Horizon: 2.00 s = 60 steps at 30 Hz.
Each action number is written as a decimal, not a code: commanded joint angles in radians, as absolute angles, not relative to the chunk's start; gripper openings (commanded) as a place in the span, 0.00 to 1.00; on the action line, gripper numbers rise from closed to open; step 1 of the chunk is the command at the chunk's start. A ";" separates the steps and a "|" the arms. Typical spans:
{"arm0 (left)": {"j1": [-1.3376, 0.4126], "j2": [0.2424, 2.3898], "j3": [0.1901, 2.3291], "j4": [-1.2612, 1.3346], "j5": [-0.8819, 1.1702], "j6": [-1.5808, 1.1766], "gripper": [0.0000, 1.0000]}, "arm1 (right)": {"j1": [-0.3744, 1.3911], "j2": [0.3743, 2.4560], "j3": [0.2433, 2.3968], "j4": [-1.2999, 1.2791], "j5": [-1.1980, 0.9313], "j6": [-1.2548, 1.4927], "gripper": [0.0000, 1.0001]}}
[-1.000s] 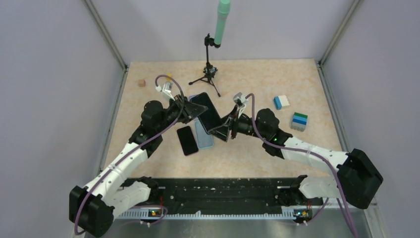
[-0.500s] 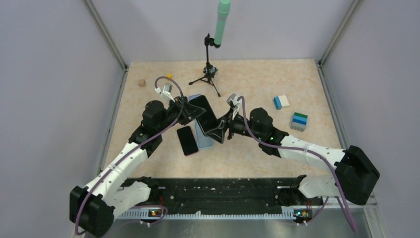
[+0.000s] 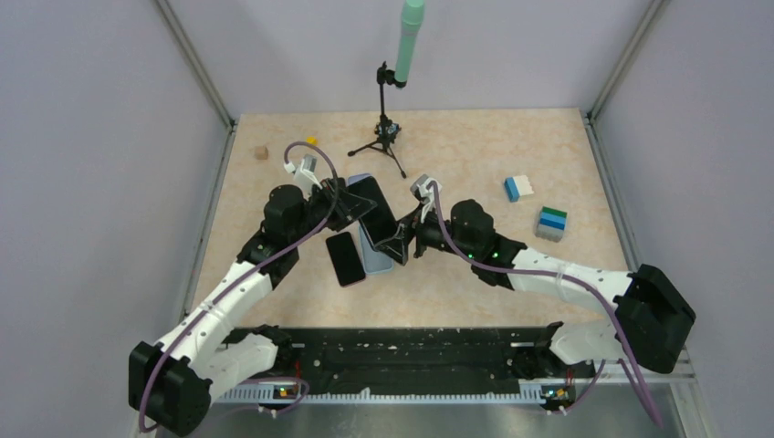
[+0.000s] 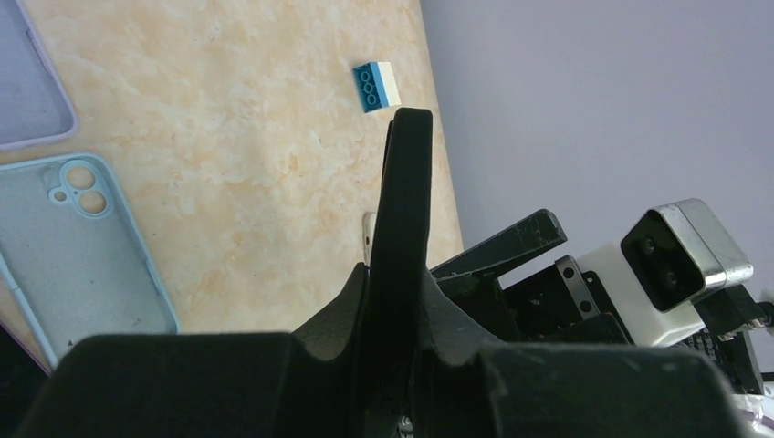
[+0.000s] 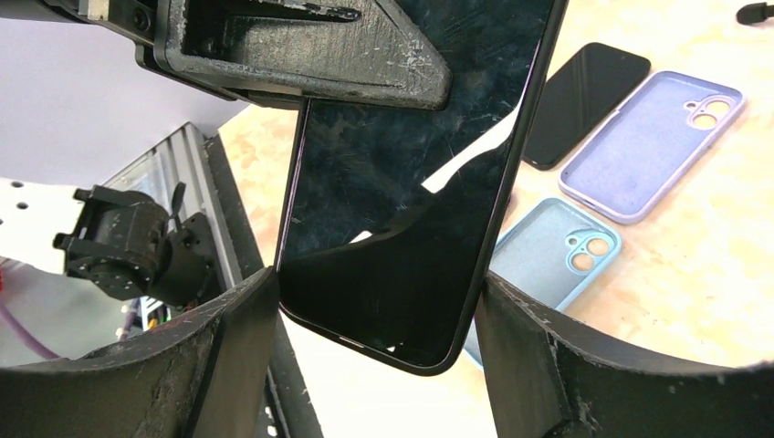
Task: Take the phone out of the phone case
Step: Remove the phone case from the phone.
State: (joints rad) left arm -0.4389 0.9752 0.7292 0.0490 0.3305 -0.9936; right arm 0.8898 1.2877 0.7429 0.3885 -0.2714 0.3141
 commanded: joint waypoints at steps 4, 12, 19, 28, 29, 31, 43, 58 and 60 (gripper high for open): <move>-0.462 0.956 0.807 0.255 0.371 -1.146 0.00 | 0.937 1.335 0.760 0.241 -0.079 0.214 0.76; -0.462 0.947 0.810 0.237 0.357 -1.131 0.00 | 0.938 1.315 0.744 0.245 -0.085 0.209 0.79; -0.462 0.941 0.817 0.221 0.343 -1.118 0.00 | 0.938 1.309 0.734 0.239 -0.087 0.216 0.80; -0.462 0.941 0.816 0.213 0.339 -1.113 0.00 | 0.938 1.292 0.698 0.262 -0.043 0.233 0.77; -0.462 0.943 0.816 0.213 0.340 -1.115 0.00 | 0.939 1.294 0.698 0.257 -0.046 0.226 0.77; -0.462 0.945 0.817 0.215 0.343 -1.117 0.00 | 0.938 1.298 0.695 0.249 -0.052 0.216 0.77; -0.461 0.956 0.831 0.207 0.324 -1.108 0.00 | 0.939 1.281 0.671 0.187 -0.009 0.155 0.77; -0.459 0.962 0.838 0.185 0.296 -1.087 0.00 | 0.938 1.203 0.637 0.202 -0.037 0.153 0.77; -0.460 0.961 0.837 0.184 0.295 -1.086 0.00 | 0.937 1.202 0.639 0.208 -0.043 0.174 0.77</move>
State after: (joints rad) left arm -0.4572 0.9928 0.7734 0.0372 0.2653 -1.0439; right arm 0.9340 1.2060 0.6407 0.2356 -0.0536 0.1715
